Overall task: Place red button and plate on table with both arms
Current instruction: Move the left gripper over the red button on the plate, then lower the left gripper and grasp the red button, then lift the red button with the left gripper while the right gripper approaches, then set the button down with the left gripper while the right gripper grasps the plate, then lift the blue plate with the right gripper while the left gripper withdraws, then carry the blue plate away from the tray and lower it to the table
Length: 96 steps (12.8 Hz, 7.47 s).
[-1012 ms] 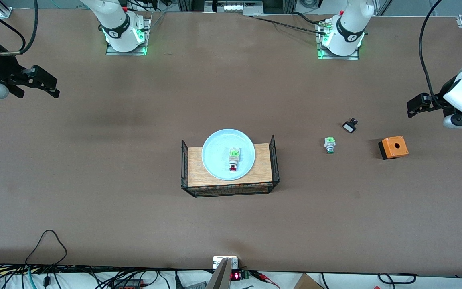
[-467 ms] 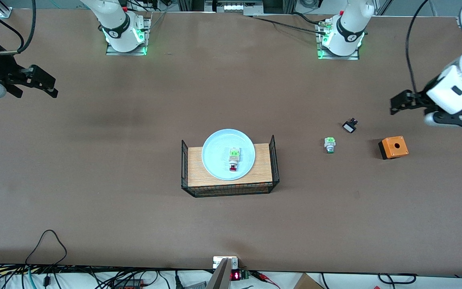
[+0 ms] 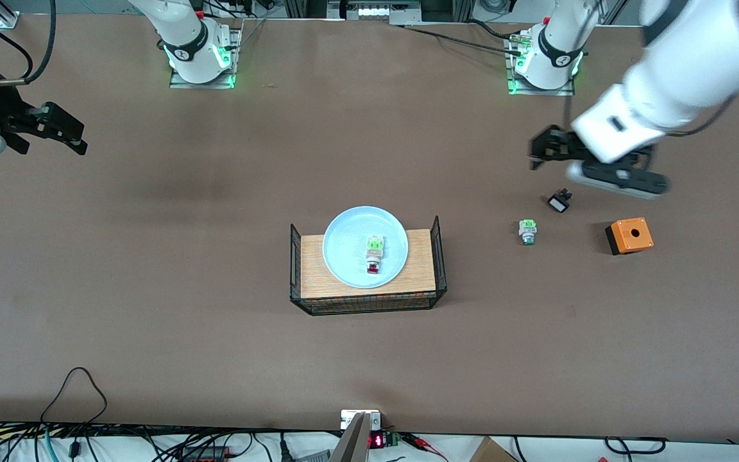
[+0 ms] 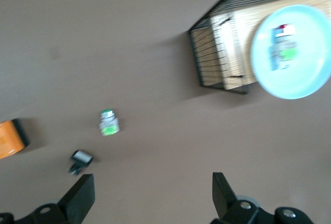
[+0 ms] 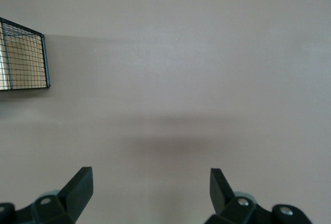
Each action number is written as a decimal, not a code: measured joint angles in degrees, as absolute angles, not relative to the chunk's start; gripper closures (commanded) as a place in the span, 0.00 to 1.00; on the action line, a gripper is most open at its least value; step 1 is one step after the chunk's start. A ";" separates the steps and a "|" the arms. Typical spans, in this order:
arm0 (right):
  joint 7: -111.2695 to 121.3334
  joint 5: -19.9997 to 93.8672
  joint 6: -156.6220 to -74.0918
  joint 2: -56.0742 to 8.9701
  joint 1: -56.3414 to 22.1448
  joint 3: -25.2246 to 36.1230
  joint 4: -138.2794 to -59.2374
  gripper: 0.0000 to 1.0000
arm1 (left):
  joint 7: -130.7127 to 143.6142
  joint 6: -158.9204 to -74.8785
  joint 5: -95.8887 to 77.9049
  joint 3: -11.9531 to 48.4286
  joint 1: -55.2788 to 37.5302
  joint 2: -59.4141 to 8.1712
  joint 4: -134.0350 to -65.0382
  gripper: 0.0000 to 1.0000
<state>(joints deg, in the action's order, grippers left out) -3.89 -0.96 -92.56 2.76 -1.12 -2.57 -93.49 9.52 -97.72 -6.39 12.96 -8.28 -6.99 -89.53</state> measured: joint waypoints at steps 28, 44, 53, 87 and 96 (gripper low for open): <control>4.97 -1.07 -89.37 -2.44 -9.23 -3.25 -93.29 0.00 | 51.66 -130.80 24.54 13.23 -32.18 -41.63 -76.36 0.73; 11.79 -1.05 -98.29 -3.33 -31.36 -3.71 -92.79 0.00 | 24.95 -97.37 14.03 19.02 -5.60 -23.73 -78.62 0.76; 13.53 -9.43 -120.79 -19.04 -41.87 -3.69 -93.14 0.00 | -6.51 -124.96 10.04 13.90 11.05 -23.05 -106.52 0.75; 0.58 -20.85 -97.75 -14.49 -45.91 5.12 -87.51 1.00 | -2.30 -95.43 1.97 -4.55 -5.02 -2.04 -95.76 0.00; -18.53 -21.13 -107.31 -14.97 -40.29 13.34 -104.31 1.00 | -2.28 -94.93 1.97 -3.10 -4.29 -2.15 -95.89 0.00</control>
